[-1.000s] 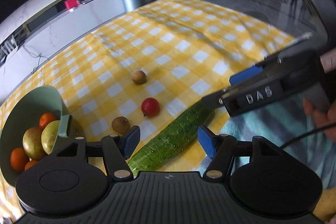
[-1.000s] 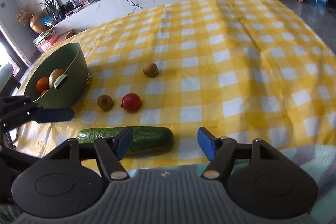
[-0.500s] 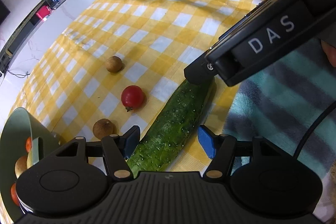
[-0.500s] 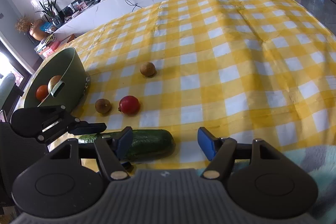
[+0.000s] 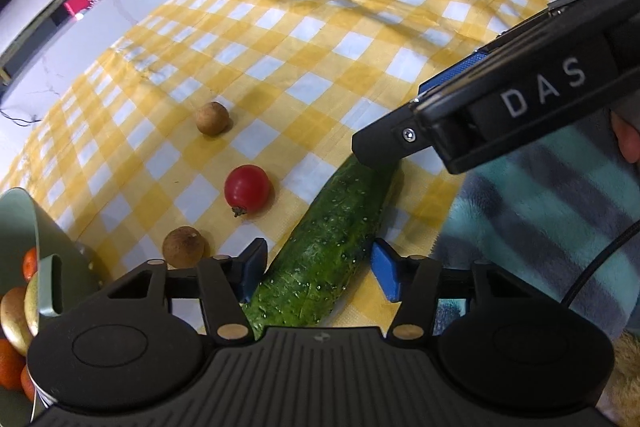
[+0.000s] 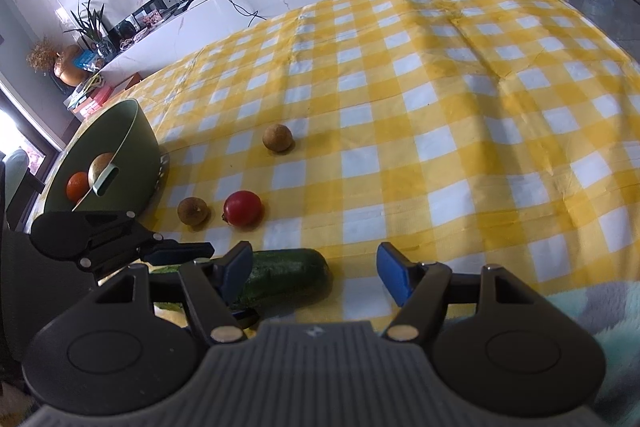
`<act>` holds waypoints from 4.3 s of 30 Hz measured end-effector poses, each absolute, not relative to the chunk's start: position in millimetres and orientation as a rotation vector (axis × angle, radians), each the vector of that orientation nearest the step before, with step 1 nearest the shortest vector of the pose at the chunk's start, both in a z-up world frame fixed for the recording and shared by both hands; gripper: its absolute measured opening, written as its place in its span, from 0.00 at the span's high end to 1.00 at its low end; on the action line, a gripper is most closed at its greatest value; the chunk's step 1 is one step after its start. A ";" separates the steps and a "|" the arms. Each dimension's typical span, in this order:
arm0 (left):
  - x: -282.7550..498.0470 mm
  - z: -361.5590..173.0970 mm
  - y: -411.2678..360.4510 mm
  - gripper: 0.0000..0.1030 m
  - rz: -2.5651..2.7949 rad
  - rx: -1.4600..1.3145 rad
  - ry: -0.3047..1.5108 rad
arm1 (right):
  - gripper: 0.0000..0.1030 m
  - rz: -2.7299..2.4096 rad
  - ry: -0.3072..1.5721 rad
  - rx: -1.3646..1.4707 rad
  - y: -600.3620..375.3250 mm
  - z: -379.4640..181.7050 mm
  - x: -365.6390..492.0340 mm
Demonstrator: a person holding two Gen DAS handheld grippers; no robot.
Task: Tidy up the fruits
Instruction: 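Close the left tool on the cucumber end and lift it upright, then carry the cucumber with the left tool toward the colander while the right tool grasps the red tomato, then lower the cucumber into the colander with the left tool while the right tool carries the tomato in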
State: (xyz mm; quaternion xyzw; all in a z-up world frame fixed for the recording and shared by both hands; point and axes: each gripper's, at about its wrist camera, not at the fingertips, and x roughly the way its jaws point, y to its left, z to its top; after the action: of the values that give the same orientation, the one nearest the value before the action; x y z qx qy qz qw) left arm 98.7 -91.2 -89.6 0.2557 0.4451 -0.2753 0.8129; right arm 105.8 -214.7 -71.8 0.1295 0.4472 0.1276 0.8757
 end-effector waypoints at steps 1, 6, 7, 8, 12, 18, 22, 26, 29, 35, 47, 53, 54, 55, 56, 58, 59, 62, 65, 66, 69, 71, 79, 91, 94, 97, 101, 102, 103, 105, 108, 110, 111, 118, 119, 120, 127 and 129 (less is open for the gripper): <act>98.6 -89.4 -91.3 0.40 -0.575 0.538 0.953 | 0.36 0.265 0.929 0.274 -215.1 -71.6 105.6; 98.1 -83.6 -89.6 0.48 -0.527 0.504 0.951 | 0.36 0.255 0.908 0.301 -218.8 -71.0 105.5; 96.5 -81.6 -88.7 0.49 -0.533 0.495 0.943 | 0.36 0.252 0.903 0.307 -219.4 -70.8 105.4; 94.6 -79.2 -86.9 0.50 -0.539 0.483 0.934 | 0.36 0.249 0.896 0.313 -220.1 -70.3 105.2; 87.0 -74.8 -81.2 0.51 -0.494 0.462 0.910 | 0.36 0.232 0.870 0.350 -224.7 -68.3 103.6; 84.6 -60.2 -60.4 0.55 -0.390 0.349 0.869 | 0.36 0.234 0.849 0.322 -220.4 -65.7 101.6; 82.9 -43.7 -45.9 0.56 -0.341 0.264 0.838 | 0.36 0.255 0.807 0.270 -210.1 -61.1 99.1; 78.8 -27.8 -27.6 0.57 -0.301 0.173 0.784 | 0.39 0.305 0.793 0.199 -191.0 -61.5 101.7; 78.4 -22.3 -14.6 0.57 -0.260 0.137 0.754 | 0.43 0.341 0.770 0.127 -174.4 -61.4 100.2; 77.8 -19.7 9.2 0.57 -0.206 0.032 0.754 | 0.51 0.389 0.769 0.078 -154.1 -67.7 109.2; 67.6 23.0 49.9 0.57 -0.203 -0.173 0.616 | 0.59 0.380 0.846 0.070 -130.7 -84.5 143.4; 77.2 37.1 75.5 0.57 -0.112 -0.218 0.566 | 0.60 0.379 0.870 0.058 -123.0 -91.0 150.6; 79.6 38.0 79.3 0.57 -0.093 -0.215 0.561 | 0.60 0.378 0.874 0.057 -121.9 -92.0 151.8; 81.5 38.7 82.9 0.57 -0.077 -0.206 0.561 | 0.60 0.377 0.879 0.056 -121.3 -93.0 152.8; 83.8 39.8 87.2 0.57 -0.060 -0.197 0.562 | 0.60 0.373 0.884 0.057 -121.0 -93.5 153.7; 88.4 39.9 92.3 0.57 -0.026 -0.163 0.572 | 0.61 0.368 0.894 0.062 -121.0 -94.9 155.8; 91.7 39.4 94.0 0.57 -0.014 -0.143 0.584 | 0.62 0.368 0.898 0.064 -121.0 -95.5 156.5; 104.7 35.1 97.3 0.57 0.018 -0.085 0.630 | 0.68 0.365 0.914 0.070 -120.4 -98.4 159.7; 115.7 27.9 99.3 0.57 0.041 -0.017 0.671 | 0.69 0.365 0.919 0.084 -121.8 -99.6 160.4; 117.5 24.3 98.1 0.57 0.046 0.013 0.686 | 0.69 0.365 0.919 0.086 -122.0 -99.7 160.5; 125.0 14.7 90.3 0.57 0.055 0.089 0.727 | 0.70 0.366 0.919 0.094 -123.1 -99.7 160.2; 127.0 8.4 85.5 0.57 0.053 0.132 0.749 | 0.70 0.366 0.920 0.107 -125.0 -100.1 161.3; 125.6 -4.1 64.6 0.57 0.004 0.301 0.743 | 0.70 0.360 0.904 0.163 -132.1 -98.5 161.5; 155.5 -19.2 58.9 0.55 -0.051 0.356 0.753 | 0.70 0.365 0.902 0.191 -134.8 -97.5 162.3; 156.7 -21.9 59.9 0.51 -0.095 0.346 0.762 | 0.70 0.366 0.901 0.194 -134.9 -97.3 162.5; 158.6 -23.2 65.8 0.43 -0.156 0.264 0.791 | 0.70 0.367 0.901 0.195 -135.1 -97.6 162.7; 156.1 -27.3 61.4 0.41 -0.153 0.281 0.785 | 0.70 0.367 0.900 0.195 -135.2 -97.5 162.4; 155.8 -26.7 61.0 0.41 -0.152 0.276 0.785 | 0.70 0.368 0.899 0.196 -135.5 -97.3 162.4; 155.4 -25.8 61.9 0.40 -0.154 0.269 0.786 | 0.70 0.368 0.897 0.198 -135.7 -97.0 162.1; 154.3 -22.4 66.4 0.35 -0.159 0.231 0.786 | 0.70 0.369 0.892 0.201 -136.0 -96.0 161.7; 151.8 -15.3 78.3 0.31 -0.159 0.125 0.789 | 0.71 0.375 0.880 0.205 -136.5 -94.0 160.6; 148.0 -12.0 85.0 0.31 -0.156 0.078 0.790 | 0.71 0.380 0.868 0.206 -136.5 -91.9 158.8; 145.1 -10.8 88.0 0.31 -0.151 0.060 0.794 | 0.71 0.381 0.862 0.205 -136.4 -90.9 157.9; 129.3 -15.1 106.5 0.31 -0.079 0.019 0.826 | 0.71 0.387 0.841 0.201 -136.9 -86.5 153.7; 128.7 -17.1 109.1 0.31 -0.061 0.015 0.833 | 0.71 0.390 0.836 0.201 -136.6 -84.9 152.4; 127.8 -20.1 112.8 0.31 -0.039 0.007 0.840 | 0.71 0.397 0.822 0.199 -136.2 -82.0 150.6; 125.1 -33.5 133.2 0.36 -0.031 -0.134 0.875 | 0.71 0.463 0.749 0.185 -125.7 -56.4 137.6; 119.8 -29.4 132.2 0.36 -0.017 -0.117 0.853 | 0.71 0.492 0.725 0.182 -118.6 -46.0 134.6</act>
State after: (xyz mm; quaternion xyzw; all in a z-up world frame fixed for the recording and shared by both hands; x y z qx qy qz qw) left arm 119.8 132.2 -29.4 -0.0566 0.4134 -0.0083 0.9087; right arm 134.6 -118.6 -46.0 0.0881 0.3506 0.2377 0.9016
